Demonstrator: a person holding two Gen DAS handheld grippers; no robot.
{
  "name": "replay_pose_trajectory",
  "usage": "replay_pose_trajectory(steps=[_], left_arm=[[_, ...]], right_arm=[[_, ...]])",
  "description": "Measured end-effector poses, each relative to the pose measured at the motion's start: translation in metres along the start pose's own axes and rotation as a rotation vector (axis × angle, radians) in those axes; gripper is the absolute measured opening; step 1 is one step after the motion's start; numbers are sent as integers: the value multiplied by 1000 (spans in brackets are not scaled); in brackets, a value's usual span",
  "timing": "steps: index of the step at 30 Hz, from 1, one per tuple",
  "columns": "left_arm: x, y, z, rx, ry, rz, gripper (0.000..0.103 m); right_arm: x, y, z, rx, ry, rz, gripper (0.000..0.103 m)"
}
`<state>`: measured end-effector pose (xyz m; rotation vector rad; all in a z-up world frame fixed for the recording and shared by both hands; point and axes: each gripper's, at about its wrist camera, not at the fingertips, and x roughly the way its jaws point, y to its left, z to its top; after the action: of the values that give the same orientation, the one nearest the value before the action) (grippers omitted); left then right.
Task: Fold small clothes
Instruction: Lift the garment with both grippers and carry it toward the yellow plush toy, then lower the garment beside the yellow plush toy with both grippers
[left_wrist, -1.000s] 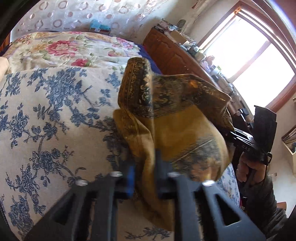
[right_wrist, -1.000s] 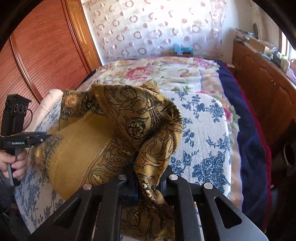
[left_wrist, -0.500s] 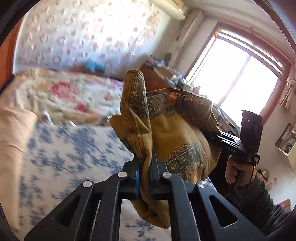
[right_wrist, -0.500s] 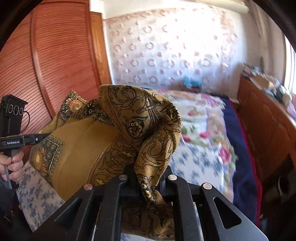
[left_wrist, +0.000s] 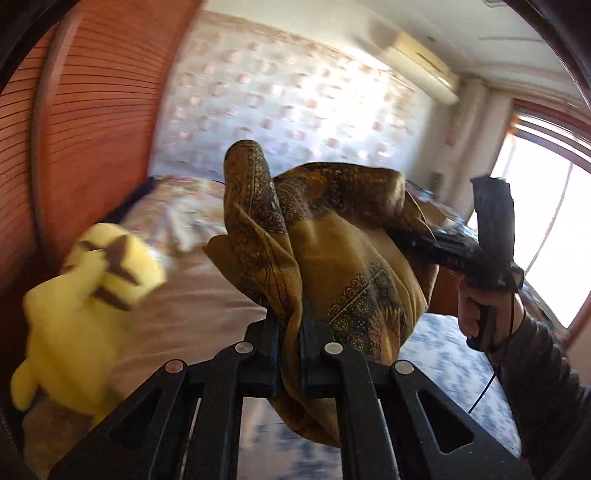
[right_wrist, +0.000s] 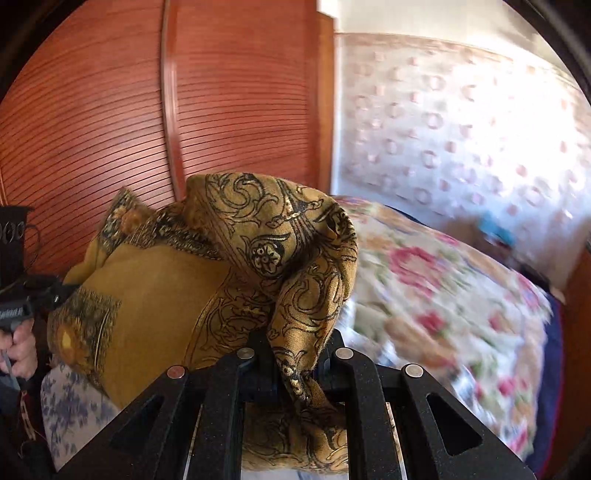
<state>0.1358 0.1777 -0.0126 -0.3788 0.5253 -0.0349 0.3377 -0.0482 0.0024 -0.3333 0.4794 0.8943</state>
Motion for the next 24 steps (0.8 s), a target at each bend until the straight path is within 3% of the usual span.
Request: replay_pose_trajectory(steps=[6, 11, 14, 17, 18, 19, 22, 24], left_arm=[[9, 32, -30, -67, -7, 92, 9], [26, 40, -47, -77, 41, 132, 9], [32, 45, -51, -82, 68, 173, 9], [32, 47, -54, -68, 84, 211, 14], [27, 46, -54, -58, 86, 219, 18], [24, 46, -54, -49, 82, 219, 24], [8, 51, -54, -39, 30, 206, 45], [-6, 48, -48, -15, -15, 220, 50]], right_arm=[[104, 21, 37, -105, 34, 111, 11], [171, 22, 56, -181, 83, 173, 12], [206, 14, 70, -161, 131, 188, 16], [222, 3, 78, -99, 141, 154, 40], [224, 1, 82, -78, 127, 138, 53], [219, -3, 83, -56, 104, 113, 57], [208, -13, 86, -28, 43, 54, 57], [197, -11, 85, -33, 4, 25, 57]])
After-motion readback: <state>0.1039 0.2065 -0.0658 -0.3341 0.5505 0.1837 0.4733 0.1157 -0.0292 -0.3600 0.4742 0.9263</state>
